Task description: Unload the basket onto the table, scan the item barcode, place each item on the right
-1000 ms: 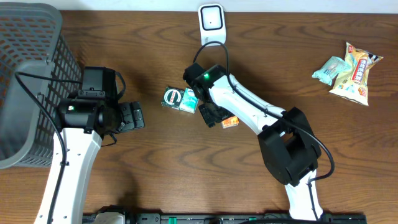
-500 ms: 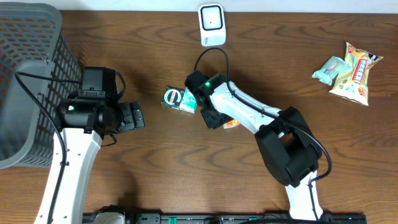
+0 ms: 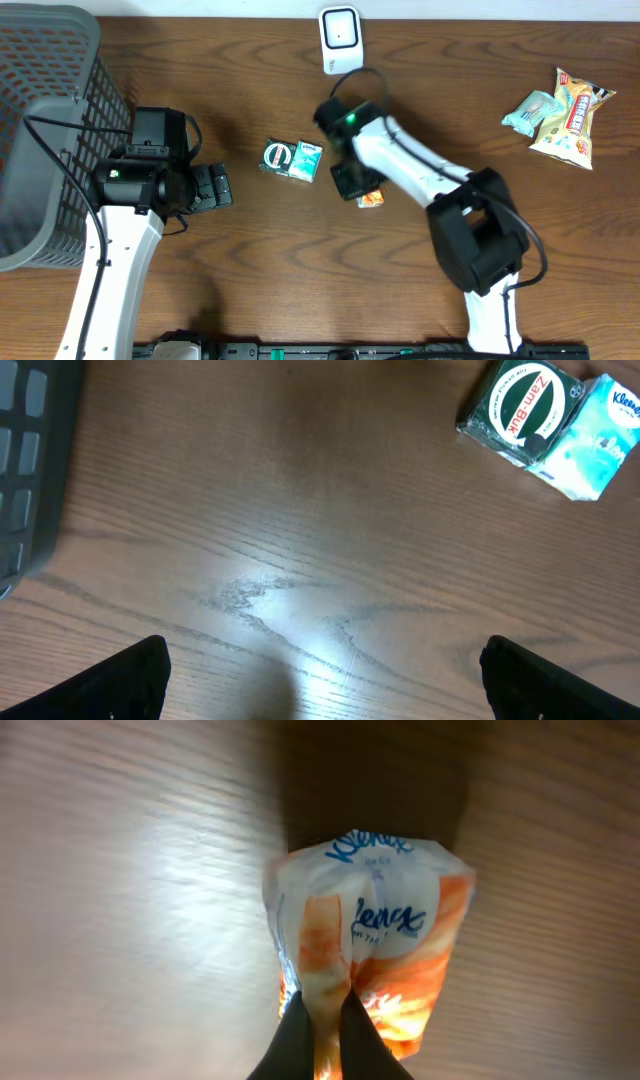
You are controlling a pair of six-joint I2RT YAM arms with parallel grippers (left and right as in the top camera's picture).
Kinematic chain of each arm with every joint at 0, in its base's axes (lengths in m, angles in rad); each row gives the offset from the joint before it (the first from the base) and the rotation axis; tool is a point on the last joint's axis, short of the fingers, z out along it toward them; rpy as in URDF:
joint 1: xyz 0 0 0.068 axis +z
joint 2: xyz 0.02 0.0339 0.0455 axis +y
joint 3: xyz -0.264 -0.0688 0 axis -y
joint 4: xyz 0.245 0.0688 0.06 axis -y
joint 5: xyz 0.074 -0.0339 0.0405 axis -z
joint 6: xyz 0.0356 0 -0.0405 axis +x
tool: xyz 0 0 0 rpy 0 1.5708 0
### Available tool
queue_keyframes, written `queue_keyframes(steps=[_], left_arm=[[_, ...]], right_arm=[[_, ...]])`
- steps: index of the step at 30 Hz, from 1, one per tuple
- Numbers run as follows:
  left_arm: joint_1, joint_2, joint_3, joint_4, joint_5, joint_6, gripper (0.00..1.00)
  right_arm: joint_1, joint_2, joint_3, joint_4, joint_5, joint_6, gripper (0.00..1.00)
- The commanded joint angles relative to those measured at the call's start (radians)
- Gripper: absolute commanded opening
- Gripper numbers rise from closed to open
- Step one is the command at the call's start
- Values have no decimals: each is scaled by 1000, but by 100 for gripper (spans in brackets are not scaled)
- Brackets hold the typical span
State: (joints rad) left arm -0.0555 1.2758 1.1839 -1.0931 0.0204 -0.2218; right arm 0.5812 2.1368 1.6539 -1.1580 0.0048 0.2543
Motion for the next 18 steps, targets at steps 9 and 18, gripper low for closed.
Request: queue_keyframes(steps=[9,18], left_arm=[[-3,3,-5,-2,-5,-9,98],[-3,3,-5,-2,-5,-9,98]], right_arm=[[-259,1,34,-22,-831,-390,1],[-411,1,-214,130,-921,-404,1]])
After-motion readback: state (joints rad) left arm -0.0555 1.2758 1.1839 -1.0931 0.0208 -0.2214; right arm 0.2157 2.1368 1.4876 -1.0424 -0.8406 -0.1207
